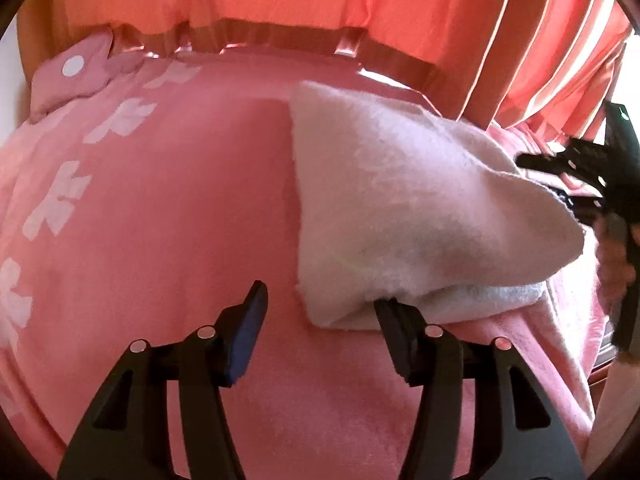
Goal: Fold small clothes
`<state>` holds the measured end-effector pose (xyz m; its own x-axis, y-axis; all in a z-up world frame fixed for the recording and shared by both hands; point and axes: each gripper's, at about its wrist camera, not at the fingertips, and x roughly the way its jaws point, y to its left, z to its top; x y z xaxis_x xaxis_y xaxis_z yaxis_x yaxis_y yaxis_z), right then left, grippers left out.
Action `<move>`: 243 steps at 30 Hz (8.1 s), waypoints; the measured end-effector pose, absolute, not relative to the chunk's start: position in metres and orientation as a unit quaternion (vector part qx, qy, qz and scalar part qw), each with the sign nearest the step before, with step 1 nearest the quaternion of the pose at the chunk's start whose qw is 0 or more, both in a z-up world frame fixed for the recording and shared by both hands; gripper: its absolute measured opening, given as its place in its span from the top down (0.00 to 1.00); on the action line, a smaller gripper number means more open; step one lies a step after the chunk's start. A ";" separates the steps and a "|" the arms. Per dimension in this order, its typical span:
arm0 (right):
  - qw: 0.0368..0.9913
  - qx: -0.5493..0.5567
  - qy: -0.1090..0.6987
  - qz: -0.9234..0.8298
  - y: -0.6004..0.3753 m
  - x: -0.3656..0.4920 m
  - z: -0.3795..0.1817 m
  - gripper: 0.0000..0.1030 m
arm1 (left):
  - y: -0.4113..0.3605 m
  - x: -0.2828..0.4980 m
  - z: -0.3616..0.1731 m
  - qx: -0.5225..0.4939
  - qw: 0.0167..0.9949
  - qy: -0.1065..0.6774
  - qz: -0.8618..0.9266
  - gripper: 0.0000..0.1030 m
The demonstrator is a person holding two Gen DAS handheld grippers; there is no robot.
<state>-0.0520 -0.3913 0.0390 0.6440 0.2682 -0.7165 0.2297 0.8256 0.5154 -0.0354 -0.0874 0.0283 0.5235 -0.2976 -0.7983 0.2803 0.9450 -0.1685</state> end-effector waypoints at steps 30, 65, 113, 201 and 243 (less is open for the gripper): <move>0.866 0.263 0.425 0.011 -0.373 -0.112 0.007 0.74 | -0.084 -0.040 0.024 -0.014 0.852 0.496 -0.169 0.81; 0.899 0.217 0.369 -0.089 -0.350 -0.057 0.046 0.53 | -0.070 -0.024 0.079 -0.013 0.881 0.429 -0.198 0.51; 0.821 0.342 0.456 -0.032 -0.392 -0.037 -0.044 0.23 | -0.127 0.053 -0.013 -0.155 0.797 0.536 -0.230 0.04; 0.910 0.173 0.377 0.001 -0.239 0.102 0.023 0.83 | 0.002 0.130 0.039 -0.051 0.893 0.426 -0.133 0.36; 0.924 0.062 0.371 -0.072 -0.192 0.026 0.036 0.35 | -0.008 0.085 0.046 0.010 0.912 0.403 -0.079 0.12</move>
<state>0.0262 -0.1921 0.0359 0.7141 -0.0870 -0.6946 0.1783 0.9821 0.0604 0.0846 -0.0085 0.0459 0.6629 -0.1361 -0.7362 0.1521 0.9873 -0.0455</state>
